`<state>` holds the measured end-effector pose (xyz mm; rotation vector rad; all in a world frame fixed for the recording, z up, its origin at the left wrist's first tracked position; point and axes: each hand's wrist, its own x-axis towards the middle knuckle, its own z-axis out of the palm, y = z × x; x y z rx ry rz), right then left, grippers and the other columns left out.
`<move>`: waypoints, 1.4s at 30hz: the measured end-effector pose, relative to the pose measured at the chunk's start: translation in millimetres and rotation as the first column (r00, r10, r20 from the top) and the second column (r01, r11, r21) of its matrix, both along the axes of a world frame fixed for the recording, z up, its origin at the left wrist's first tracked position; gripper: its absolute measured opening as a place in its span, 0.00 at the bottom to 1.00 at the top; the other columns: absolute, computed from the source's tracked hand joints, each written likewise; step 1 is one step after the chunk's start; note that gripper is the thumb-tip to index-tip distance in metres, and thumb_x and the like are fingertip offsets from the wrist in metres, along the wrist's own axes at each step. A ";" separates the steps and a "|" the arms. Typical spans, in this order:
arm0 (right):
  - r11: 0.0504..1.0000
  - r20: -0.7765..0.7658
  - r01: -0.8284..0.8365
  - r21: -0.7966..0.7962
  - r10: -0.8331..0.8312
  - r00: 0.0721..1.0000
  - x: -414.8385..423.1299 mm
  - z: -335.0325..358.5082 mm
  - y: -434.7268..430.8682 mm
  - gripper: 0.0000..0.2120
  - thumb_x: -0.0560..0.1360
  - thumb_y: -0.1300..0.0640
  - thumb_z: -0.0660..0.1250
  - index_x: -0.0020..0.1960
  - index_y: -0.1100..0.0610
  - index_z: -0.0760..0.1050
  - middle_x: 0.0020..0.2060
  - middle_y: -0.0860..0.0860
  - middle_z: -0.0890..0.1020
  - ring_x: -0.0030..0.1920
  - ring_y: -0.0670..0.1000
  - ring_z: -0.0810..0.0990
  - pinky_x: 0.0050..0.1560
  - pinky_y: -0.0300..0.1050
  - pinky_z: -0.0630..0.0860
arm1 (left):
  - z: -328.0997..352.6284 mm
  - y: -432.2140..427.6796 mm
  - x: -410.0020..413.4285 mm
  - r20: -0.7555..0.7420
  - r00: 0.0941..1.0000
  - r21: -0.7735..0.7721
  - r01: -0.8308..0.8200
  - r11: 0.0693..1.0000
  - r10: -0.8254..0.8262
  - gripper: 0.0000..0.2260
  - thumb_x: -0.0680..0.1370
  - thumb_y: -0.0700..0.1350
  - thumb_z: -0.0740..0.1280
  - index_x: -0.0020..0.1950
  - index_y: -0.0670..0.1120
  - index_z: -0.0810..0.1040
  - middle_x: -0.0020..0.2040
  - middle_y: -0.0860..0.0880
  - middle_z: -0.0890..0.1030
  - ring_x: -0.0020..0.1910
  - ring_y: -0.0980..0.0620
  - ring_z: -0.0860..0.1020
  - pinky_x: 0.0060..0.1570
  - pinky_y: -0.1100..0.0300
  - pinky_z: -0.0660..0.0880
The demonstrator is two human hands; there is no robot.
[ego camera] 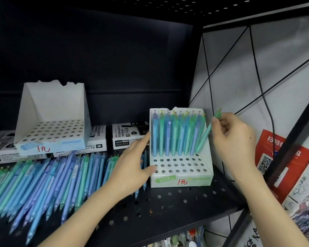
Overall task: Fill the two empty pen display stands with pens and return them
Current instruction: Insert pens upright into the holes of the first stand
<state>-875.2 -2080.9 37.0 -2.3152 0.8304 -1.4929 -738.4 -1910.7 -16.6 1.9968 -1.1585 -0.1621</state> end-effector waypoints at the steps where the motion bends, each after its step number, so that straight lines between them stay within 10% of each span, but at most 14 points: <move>1: 1.000 -0.004 0.008 0.000 -0.008 1.000 0.7 0.1 -1.5 0.09 0.77 0.57 0.63 0.50 0.61 0.78 0.32 0.48 0.76 0.31 0.48 0.73 0.34 0.42 0.66 | -0.4 0.1 0.5 -0.006 1.000 0.003 -0.001 1.000 0.001 0.39 0.75 0.46 0.69 0.74 0.65 0.46 0.74 0.61 0.56 0.69 0.53 0.66 0.68 0.51 0.66; 18: 0.993 -0.179 0.094 -0.067 -0.105 0.978 12.2 -18.6 -16.0 0.09 0.74 0.56 0.68 0.38 0.60 0.79 0.32 0.52 0.77 0.33 0.53 0.74 0.32 0.41 0.64 | -3.2 -1.3 4.1 0.007 1.000 0.008 -0.003 1.000 0.003 0.39 0.75 0.46 0.69 0.74 0.65 0.46 0.74 0.61 0.56 0.70 0.53 0.65 0.69 0.52 0.65; 27: 0.985 -0.052 0.141 -0.102 -0.147 0.988 11.0 -25.2 11.6 0.11 0.75 0.56 0.65 0.55 0.58 0.78 0.45 0.54 0.79 0.43 0.52 0.74 0.40 0.42 0.63 | -0.5 2.6 10.8 0.019 1.000 -0.020 0.013 1.000 -0.013 0.37 0.73 0.47 0.71 0.75 0.63 0.53 0.71 0.60 0.62 0.68 0.57 0.65 0.67 0.53 0.67; 33: 0.949 -0.105 -0.298 -0.102 0.287 0.952 27.6 -37.5 76.0 0.05 0.74 0.58 0.67 0.49 0.56 0.80 0.37 0.46 0.80 0.35 0.46 0.76 0.36 0.38 0.70 | 7.3 41.2 31.5 0.069 0.988 -0.118 -0.129 0.985 0.137 0.20 0.75 0.45 0.69 0.65 0.58 0.70 0.60 0.57 0.73 0.59 0.60 0.71 0.53 0.69 0.69; 42: 0.799 -0.435 -0.596 0.082 0.567 0.700 96.9 -65.3 139.2 0.20 0.78 0.42 0.57 0.65 0.50 0.71 0.46 0.45 0.78 0.44 0.44 0.75 0.44 0.38 0.71 | 0.6 168.4 67.8 0.245 0.815 -0.013 -0.539 0.842 0.526 0.16 0.73 0.47 0.71 0.60 0.49 0.78 0.56 0.50 0.78 0.54 0.53 0.75 0.56 0.60 0.69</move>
